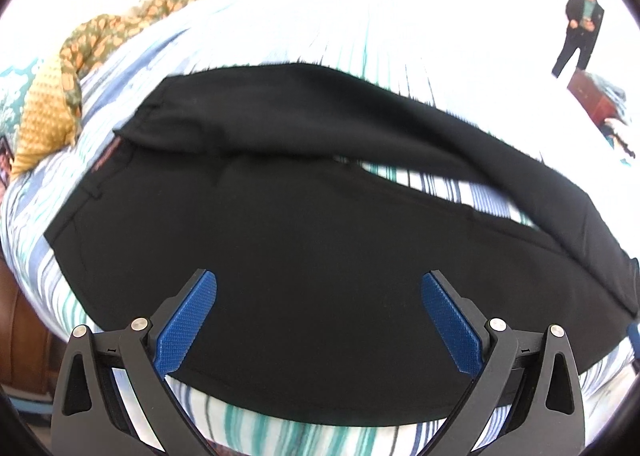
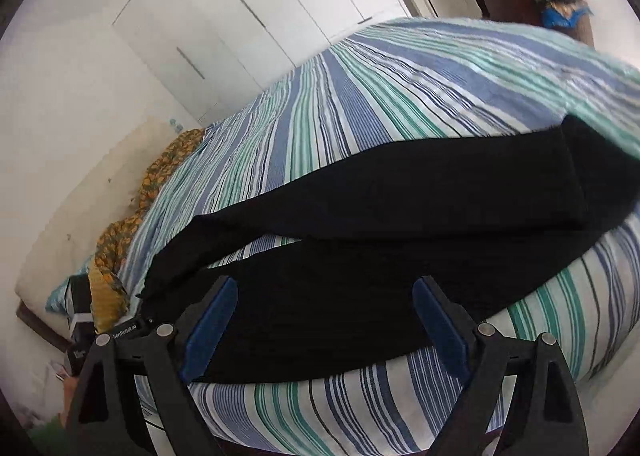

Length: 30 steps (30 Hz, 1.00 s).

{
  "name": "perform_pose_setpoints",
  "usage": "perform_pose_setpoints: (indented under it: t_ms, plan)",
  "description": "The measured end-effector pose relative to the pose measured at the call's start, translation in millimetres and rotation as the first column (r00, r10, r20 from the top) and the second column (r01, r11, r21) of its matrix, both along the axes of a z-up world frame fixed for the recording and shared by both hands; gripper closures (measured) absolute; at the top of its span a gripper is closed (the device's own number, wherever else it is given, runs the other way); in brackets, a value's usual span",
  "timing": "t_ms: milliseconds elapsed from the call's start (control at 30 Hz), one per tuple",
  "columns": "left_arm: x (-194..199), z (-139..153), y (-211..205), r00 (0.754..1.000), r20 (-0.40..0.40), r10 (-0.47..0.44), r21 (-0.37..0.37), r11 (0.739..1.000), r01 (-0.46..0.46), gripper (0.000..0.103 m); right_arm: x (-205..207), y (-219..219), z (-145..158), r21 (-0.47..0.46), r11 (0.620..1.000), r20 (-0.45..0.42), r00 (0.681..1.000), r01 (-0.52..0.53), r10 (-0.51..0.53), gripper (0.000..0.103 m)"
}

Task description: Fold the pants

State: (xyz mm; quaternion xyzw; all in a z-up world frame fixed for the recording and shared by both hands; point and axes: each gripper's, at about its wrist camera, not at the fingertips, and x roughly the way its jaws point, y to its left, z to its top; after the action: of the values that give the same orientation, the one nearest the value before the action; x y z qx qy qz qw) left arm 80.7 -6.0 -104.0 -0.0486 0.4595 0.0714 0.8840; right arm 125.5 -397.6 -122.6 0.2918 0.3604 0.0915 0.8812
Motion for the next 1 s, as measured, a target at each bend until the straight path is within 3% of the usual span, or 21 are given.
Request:
perform_pose_setpoints:
  t_ms: [133,300,467,633,700,767,867,1000]
  plan:
    - [-7,-1,18,0.999,0.032,-0.011,-0.008,1.000,0.011,0.001,-4,-36,-16,0.147,0.981,-0.045,0.991,0.128,-0.122,0.014]
    - [-17,-16,33,1.000,0.022,-0.015,-0.038,0.999,0.016,0.001,-4,-40,-20,0.256,0.961,-0.024,0.995,0.103,-0.100,0.014]
    - [-17,-21,42,1.000,0.014,-0.002,-0.075,0.997,0.003,0.001,10,-10,-14,0.176,0.984,-0.007,1.000,0.001,0.001,0.014]
    - [7,-11,42,0.998,0.062,-0.013,-0.081,0.997,0.018,0.001,29,1,-10,0.108,0.993,-0.012,0.999,-0.048,0.050,0.014]
    - [23,-14,43,0.998,0.067,-0.005,-0.075,0.997,0.010,0.001,39,-10,-13,0.118,0.993,-0.046,0.999,-0.009,0.014,0.014]
    - [41,-30,48,0.999,0.027,0.022,-0.064,0.998,-0.020,0.001,49,-29,-27,0.191,0.980,-0.142,0.989,0.055,-0.028,0.014]
    - [60,-70,53,0.993,-0.119,0.022,-0.044,0.999,-0.027,0.001,50,-62,-44,0.289,0.937,-0.213,0.967,0.196,-0.137,0.014]
    - [52,-78,45,0.996,-0.089,-0.003,0.014,1.000,0.005,0.001,59,-92,-59,0.324,0.893,-0.254,0.938,0.312,-0.235,0.015]
